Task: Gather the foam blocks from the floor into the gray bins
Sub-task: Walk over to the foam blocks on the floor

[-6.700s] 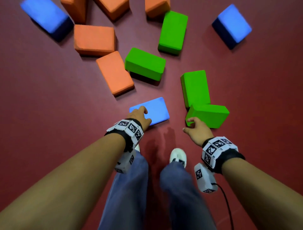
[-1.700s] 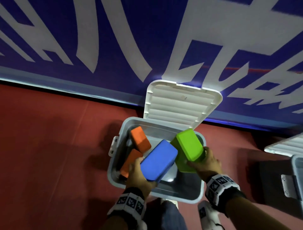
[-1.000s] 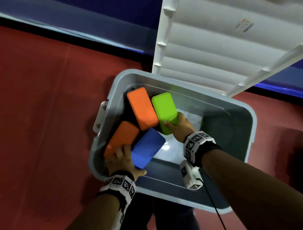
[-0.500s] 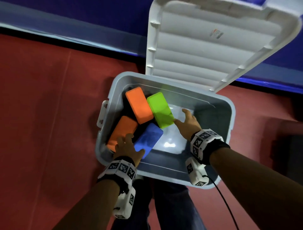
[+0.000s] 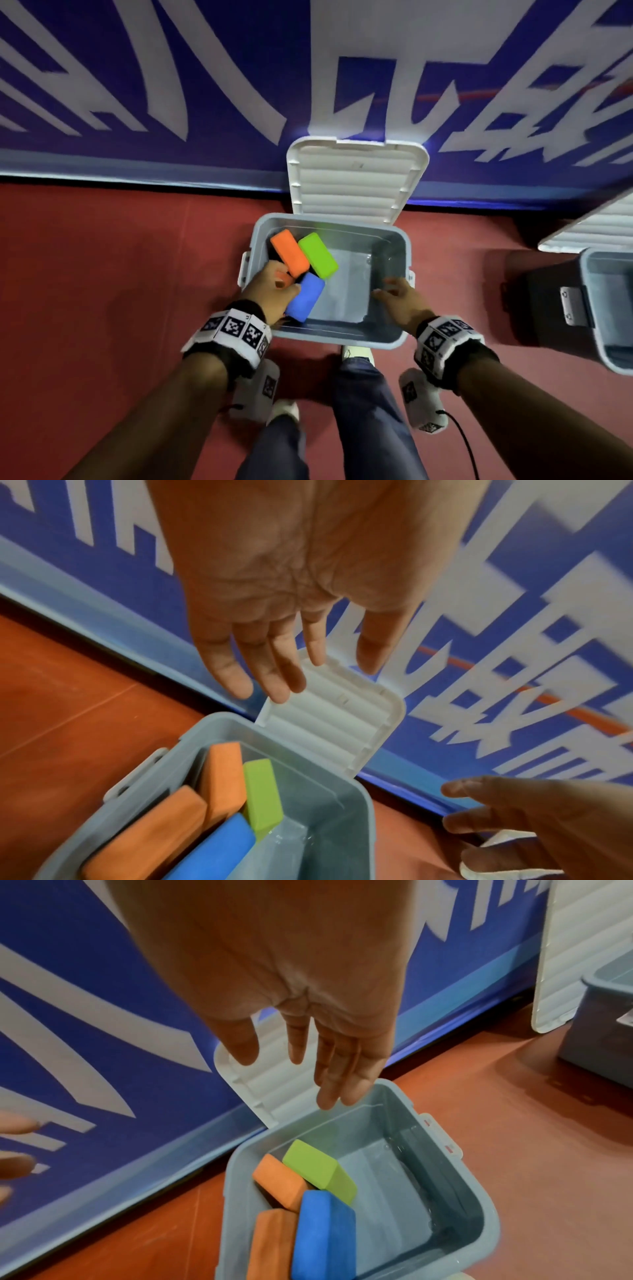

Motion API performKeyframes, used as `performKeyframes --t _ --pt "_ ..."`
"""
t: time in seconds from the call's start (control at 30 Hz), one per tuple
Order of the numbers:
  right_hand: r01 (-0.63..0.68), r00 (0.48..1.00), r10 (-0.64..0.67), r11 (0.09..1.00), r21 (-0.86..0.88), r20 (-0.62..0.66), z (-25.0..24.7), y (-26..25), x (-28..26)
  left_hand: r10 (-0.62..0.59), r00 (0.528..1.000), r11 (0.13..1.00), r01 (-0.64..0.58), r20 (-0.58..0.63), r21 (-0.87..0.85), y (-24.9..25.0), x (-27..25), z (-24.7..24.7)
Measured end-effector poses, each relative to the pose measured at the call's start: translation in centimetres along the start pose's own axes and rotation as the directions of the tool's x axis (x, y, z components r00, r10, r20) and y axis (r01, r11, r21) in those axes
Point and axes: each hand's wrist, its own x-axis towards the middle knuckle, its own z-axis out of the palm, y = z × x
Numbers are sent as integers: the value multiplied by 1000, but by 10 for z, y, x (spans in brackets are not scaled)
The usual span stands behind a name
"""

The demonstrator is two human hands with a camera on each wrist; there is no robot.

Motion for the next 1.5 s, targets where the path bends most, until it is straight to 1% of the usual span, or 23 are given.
performKeyframes --t 0.07,0.13,0.3,0.37,0.43,0.47,0.53,0.63,0.73,0.83,0.93,1.07,1.17,1.23,1.33,1.43,1.5 --pt "26 998 -22 998 63 -62 -5 -1 -35 52 998 998 -52 26 -19 10 -28 -11" --pt "44 994 -33 994 102 -109 -2 4 -72 103 992 995 -104 66 2 13 -56 -20" --pt "66 971 -39 992 109 -235 26 27 -177 201 966 976 -212 165 48 -7 -128 -38" --pt "54 965 -15 988 142 -263 40 39 -221 250 950 957 -271 186 99 -14 -160 -41" --pt "27 962 22 984 174 -272 54 59 -262 274 937 938 -310 216 154 -17 -189 -37" --pt "6 961 51 979 204 -273 60 72 -281 277 929 928 -326 247 183 -18 -204 -31" --pt "-38 957 111 964 263 -269 72 101 -318 264 900 915 -348 348 205 -19 -233 -12" --pt "-111 942 207 935 336 -265 90 152 -364 250 842 869 -413 478 273 -29 -276 24" --pt "-184 917 299 904 385 -265 107 205 -404 244 796 826 -470 554 312 -46 -317 58" --pt "-220 893 363 868 445 -266 123 260 -446 223 757 768 -524 614 368 -67 -361 96" --pt "-236 869 417 821 520 -265 140 323 -495 181 695 684 -597 696 419 -90 -412 145" --pt "-247 815 513 728 640 -269 174 430 -576 124 608 552 -699 784 455 -130 -505 233" --pt "-260 753 609 622 739 -248 208 524 -654 66 527 461 -769 847 443 -175 -585 312" --pt "-277 694 685 539 796 -223 233 586 -707 24 472 399 -813 881 425 -209 -642 362" --pt "-301 604 776 432 850 -181 271 669 -777 -52 375 337 -866 926 369 -258 -729 428" --pt "-323 539 832 343 882 -126 300 733 -825 -126 287 272 -911 950 311 -295 -790 477" --pt "-328 512 854 292 898 -91 312 768 -845 -153 257 237 -928 954 288 -310 -817 505"
